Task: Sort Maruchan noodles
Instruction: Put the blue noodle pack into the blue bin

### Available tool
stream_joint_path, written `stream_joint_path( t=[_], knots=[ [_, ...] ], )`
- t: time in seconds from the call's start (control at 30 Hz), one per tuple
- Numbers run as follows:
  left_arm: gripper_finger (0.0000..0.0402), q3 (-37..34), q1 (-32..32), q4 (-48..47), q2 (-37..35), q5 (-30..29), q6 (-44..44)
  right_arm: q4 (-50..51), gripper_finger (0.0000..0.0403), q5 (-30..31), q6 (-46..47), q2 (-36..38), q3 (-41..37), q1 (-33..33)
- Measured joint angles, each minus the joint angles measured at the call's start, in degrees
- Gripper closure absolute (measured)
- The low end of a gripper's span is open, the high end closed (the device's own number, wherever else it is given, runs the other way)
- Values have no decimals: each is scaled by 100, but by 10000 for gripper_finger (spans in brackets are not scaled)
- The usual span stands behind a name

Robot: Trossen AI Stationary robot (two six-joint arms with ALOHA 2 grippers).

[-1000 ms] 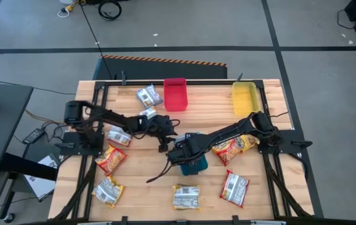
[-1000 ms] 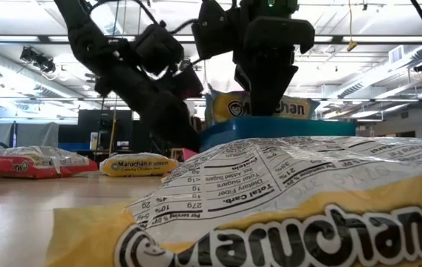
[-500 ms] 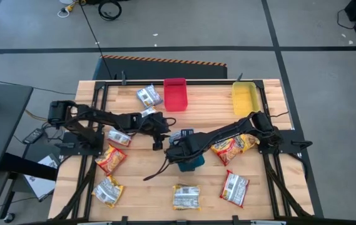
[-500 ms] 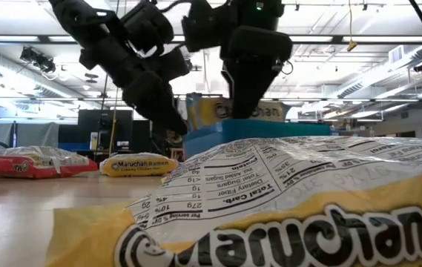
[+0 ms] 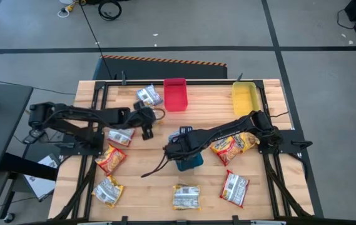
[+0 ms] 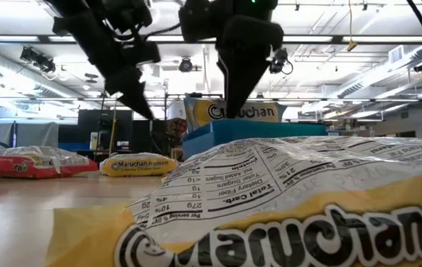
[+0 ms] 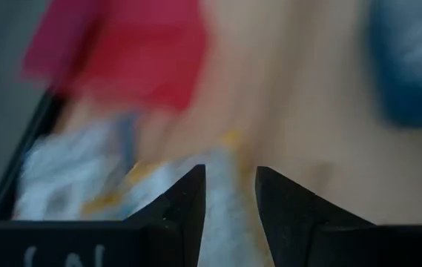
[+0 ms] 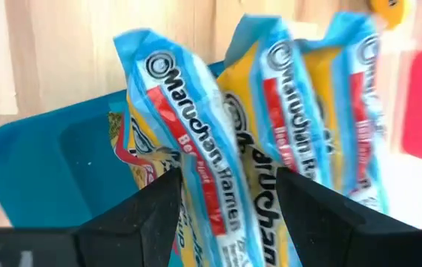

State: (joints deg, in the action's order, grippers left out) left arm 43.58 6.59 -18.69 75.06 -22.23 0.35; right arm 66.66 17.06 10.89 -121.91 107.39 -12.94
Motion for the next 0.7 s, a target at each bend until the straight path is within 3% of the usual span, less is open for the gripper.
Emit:
stream_joint_path(
  t=[0.17,0.37,0.53,0.7],
  knots=[
    [275,-5,727,-279,-53,-340,-420,307,176,216,-11,78,379,-70],
    [245,-5,1658,-287,192,-39,452,742,176,765,285,470,409,-258],
    [201,-8,2219,-502,348,73,2110,1288,176,1020,813,795,320,-521],
    [172,-9,2372,-464,719,144,4173,1378,176,1323,1216,1143,-29,-693]
  ],
)
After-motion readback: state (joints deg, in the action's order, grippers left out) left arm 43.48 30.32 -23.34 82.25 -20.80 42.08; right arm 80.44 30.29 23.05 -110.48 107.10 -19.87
